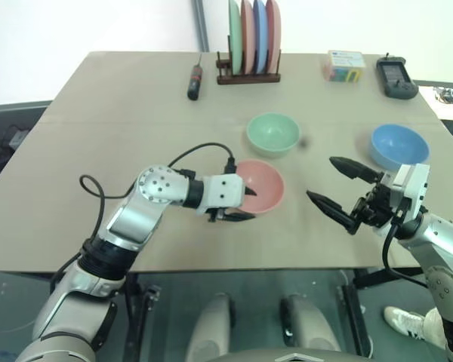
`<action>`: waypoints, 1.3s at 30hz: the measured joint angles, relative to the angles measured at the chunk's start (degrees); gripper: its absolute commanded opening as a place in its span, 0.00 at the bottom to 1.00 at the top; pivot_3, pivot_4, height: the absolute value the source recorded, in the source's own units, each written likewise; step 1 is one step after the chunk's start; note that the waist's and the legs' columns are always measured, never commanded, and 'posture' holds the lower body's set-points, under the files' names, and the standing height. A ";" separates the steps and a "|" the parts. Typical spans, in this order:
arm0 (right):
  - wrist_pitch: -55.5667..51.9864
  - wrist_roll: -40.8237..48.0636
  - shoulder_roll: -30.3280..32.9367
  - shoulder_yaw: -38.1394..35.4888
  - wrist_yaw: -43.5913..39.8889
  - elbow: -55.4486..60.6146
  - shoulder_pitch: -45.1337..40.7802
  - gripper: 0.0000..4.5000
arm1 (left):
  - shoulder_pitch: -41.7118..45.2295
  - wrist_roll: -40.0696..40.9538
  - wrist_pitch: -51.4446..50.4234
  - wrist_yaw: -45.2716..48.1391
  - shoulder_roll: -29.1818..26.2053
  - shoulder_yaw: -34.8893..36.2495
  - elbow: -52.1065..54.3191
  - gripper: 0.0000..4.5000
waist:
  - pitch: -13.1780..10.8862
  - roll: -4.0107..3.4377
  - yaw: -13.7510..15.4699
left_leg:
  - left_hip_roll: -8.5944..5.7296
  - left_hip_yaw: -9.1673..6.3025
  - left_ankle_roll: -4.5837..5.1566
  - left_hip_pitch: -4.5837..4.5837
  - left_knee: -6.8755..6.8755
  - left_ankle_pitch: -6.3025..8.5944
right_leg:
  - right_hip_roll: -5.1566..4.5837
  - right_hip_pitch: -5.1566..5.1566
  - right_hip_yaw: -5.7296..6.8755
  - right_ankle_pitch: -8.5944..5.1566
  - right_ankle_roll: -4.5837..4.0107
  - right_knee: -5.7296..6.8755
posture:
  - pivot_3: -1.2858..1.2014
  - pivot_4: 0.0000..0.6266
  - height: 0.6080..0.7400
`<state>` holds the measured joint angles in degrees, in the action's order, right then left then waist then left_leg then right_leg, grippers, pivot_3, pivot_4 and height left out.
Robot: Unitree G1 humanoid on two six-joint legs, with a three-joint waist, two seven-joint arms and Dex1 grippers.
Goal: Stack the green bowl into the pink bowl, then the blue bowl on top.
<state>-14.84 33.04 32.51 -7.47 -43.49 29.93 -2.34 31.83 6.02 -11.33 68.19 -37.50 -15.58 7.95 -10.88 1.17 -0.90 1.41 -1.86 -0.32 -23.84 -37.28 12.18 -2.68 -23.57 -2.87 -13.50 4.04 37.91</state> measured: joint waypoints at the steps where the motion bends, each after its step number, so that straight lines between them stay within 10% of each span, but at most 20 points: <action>1: -0.26 -0.64 1.17 -0.01 -0.09 -0.37 -0.12 0.97 | -0.23 1.67 -1.08 -0.55 0.16 1.80 0.16 0.99 | 0.00 0.00 -0.05 | 0.00 0.01 0.00 0.01 0.00 0.00 | 0.00 0.00 -0.01 0.00 0.00 0.00 | 0.52 0.24 1.00; 15: 2.19 -23.26 11.72 13.56 -4.93 -29.83 -28.55 0.97 | -19.76 25.75 -15.20 -15.59 5.81 28.84 11.24 0.99 | -0.01 -0.03 -1.43 | 0.04 0.03 0.00 0.08 0.05 0.00 | 0.01 -0.04 0.00 0.12 -0.20 0.02 | 0.52 0.24 1.00; 35: 39.36 -54.13 -11.37 34.27 -1.15 -92.06 -67.62 0.97 | -44.20 30.73 -9.76 -27.33 10.06 41.80 25.07 0.99 | -0.05 -0.03 -1.59 | -0.01 0.08 -0.03 0.05 0.14 0.00 | -0.08 -0.09 -0.07 0.15 -0.26 -0.04 | 0.52 0.24 1.00; 39: 41.20 -56.89 -13.67 34.78 0.36 -97.23 -69.21 0.70 | -47.44 31.96 -7.45 -27.33 10.91 42.29 27.28 1.00 | -0.05 -0.04 -1.51 | -0.01 0.06 -0.03 0.05 0.18 0.00 | -0.08 -0.10 -0.05 0.13 -0.30 -0.03 | 0.52 0.24 1.00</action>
<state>26.36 -23.85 18.84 27.31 -43.13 -67.30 -71.55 -15.60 37.97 -18.78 40.86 -26.59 26.70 35.23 -10.93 1.13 -2.41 1.40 -1.80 -0.35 -23.79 -37.10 12.18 -2.76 -23.67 -2.92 -13.37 3.74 37.88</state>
